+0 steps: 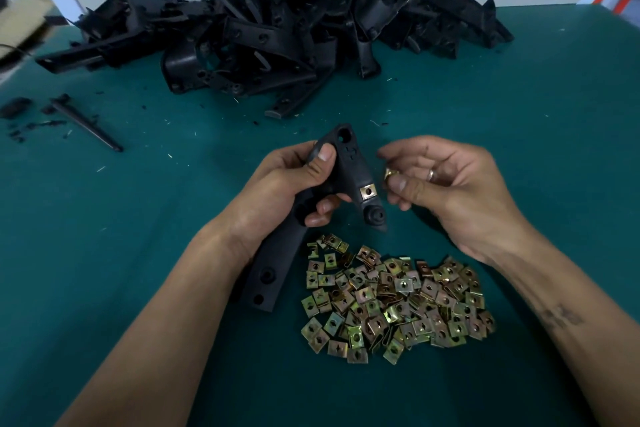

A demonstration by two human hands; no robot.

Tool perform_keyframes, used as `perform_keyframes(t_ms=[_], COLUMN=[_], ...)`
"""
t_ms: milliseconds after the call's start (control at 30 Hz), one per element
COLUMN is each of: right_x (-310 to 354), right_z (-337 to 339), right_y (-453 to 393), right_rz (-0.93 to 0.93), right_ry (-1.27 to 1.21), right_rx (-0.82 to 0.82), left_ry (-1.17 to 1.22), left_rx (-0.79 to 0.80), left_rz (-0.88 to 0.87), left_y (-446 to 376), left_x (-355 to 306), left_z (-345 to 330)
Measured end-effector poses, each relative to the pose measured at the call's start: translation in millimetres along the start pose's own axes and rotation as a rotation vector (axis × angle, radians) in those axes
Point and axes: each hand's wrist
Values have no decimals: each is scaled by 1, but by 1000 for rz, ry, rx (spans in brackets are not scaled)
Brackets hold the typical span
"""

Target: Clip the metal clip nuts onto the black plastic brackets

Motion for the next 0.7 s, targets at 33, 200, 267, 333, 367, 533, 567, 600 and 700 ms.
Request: perform_keyframes(t_ms=[33, 200, 267, 333, 367, 533, 567, 600, 700], right_x=[-1, 0, 4, 6, 6, 10, 11, 11, 8], right_z=[-3, -18, -17, -14, -13, -10, -10, -10, -14], right_y=[0, 3, 3, 4, 4, 2, 2, 3, 3], right_rz=[-3, -65, -77, -75, -84, -128, -121, -109, -73], right_ry=[-25, -196, -214, -175, -176, -330, -349, -352, -255], right_rx=[-15, -81, -117, -142, -149, -117, -89, -69, -86], left_ry=[2, -10, -5, -4, -6, -18, -18, -17, -33], left_rx=[2, 17, 19, 16, 16, 8, 6, 4, 0], left_rz=[1, 0, 0, -1, -1, 0, 1, 1, -3], left_y=[0, -1, -1, -1, -1, 0, 0, 1, 1], left_x=[0, 1, 1, 1, 1, 0, 0, -1, -2], left_z=[0, 0, 0, -1, -1, -3, -3, -4, -4])
Point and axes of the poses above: each hand's wrist, its own y-axis away from the middle knuckle, its own z-axis out of the back of the hand, x = y × z, and after that the axes turned 10 degrees about -x, right-handed
